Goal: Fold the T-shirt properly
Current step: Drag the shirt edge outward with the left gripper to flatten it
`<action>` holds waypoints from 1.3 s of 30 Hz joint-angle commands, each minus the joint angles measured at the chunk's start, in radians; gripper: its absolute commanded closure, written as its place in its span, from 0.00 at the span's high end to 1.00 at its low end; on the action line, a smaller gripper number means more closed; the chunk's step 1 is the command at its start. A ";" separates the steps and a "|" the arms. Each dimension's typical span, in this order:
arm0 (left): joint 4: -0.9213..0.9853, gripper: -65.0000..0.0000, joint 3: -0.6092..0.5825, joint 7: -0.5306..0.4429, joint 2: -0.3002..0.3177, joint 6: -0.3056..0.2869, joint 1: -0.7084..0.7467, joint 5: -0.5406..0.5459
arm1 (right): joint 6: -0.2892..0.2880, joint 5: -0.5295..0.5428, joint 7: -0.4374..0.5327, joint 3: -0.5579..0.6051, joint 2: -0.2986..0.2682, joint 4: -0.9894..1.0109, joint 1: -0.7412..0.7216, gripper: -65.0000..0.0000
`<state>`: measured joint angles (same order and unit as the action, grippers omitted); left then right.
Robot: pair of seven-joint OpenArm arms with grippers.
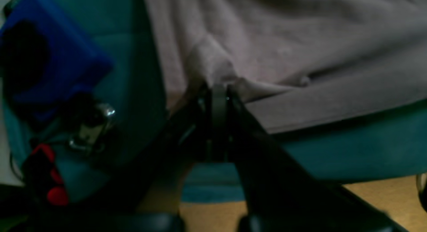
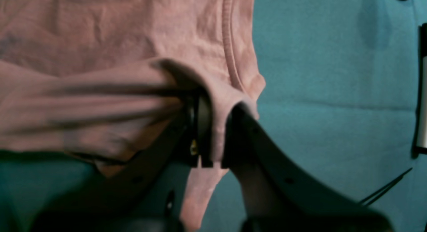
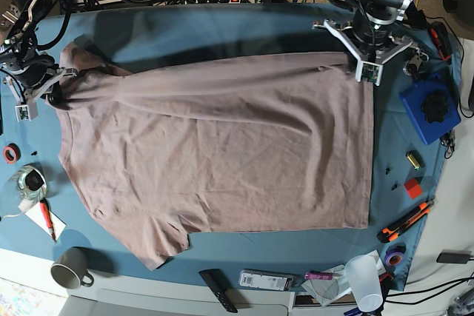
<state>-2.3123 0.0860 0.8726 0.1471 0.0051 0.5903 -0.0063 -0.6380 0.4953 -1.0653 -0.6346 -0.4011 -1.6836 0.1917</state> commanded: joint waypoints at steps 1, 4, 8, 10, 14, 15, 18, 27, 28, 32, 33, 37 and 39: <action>-0.019 0.00 0.002 -0.018 0.003 0.007 0.006 -0.026 | 0.003 0.002 0.021 -0.009 -0.026 -0.016 -0.009 0.00; -0.019 0.00 0.002 -0.016 0.003 0.006 0.006 -0.028 | 0.003 0.002 0.018 -0.009 -0.026 -0.016 -0.009 0.00; -0.019 0.00 0.002 -0.011 0.003 0.007 0.037 -0.029 | 0.003 0.001 0.014 -0.009 -0.026 -0.016 -0.009 0.00; -0.019 0.00 0.002 -0.012 0.003 0.007 0.052 -0.035 | 0.003 0.001 0.014 -0.009 -0.026 -0.016 -0.009 0.00; -0.019 0.00 0.002 -0.082 0.003 0.047 0.048 -0.071 | 0.003 0.004 0.034 -0.009 -0.026 -0.016 -0.009 0.00; -0.019 0.00 0.002 -0.106 0.003 0.057 0.042 -0.069 | 0.003 0.007 0.040 -0.009 -0.026 -0.016 -0.010 0.00; -0.007 0.00 0.002 -0.110 0.003 0.049 0.011 -0.037 | 0.003 0.017 0.040 -0.009 -0.026 -0.016 -0.012 0.00; 0.136 0.00 0.002 -0.110 0.003 0.021 -0.088 -0.002 | 0.003 0.051 -0.019 -0.008 -0.047 -0.016 -0.074 0.00; 0.135 0.00 0.002 -0.111 0.003 0.021 -0.090 -0.007 | 0.003 0.055 -0.019 -0.008 -0.061 -0.016 -0.078 0.00; 0.135 0.00 0.002 -0.073 0.007 0.022 -0.085 -0.071 | 0.003 0.132 -0.072 -0.008 -0.137 -0.016 -0.070 0.00; 0.135 0.00 0.002 -0.068 0.011 0.023 -0.079 -0.081 | 0.003 0.159 -0.088 -0.008 -0.156 -0.016 -0.059 0.00; 0.130 0.00 0.013 -0.067 0.030 0.024 -0.039 -0.098 | -0.001 0.245 -0.116 -0.008 -0.186 -0.016 -0.009 0.00; 0.114 0.00 0.032 -0.057 0.031 0.024 -0.019 -0.106 | -0.014 0.304 -0.143 -0.008 -0.186 -0.016 0.018 0.00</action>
<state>-2.1746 0.1089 0.8268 0.1692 0.0139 0.5686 -0.0818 -0.6537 0.7986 -1.2308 -0.6331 -0.5591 -1.6848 0.2180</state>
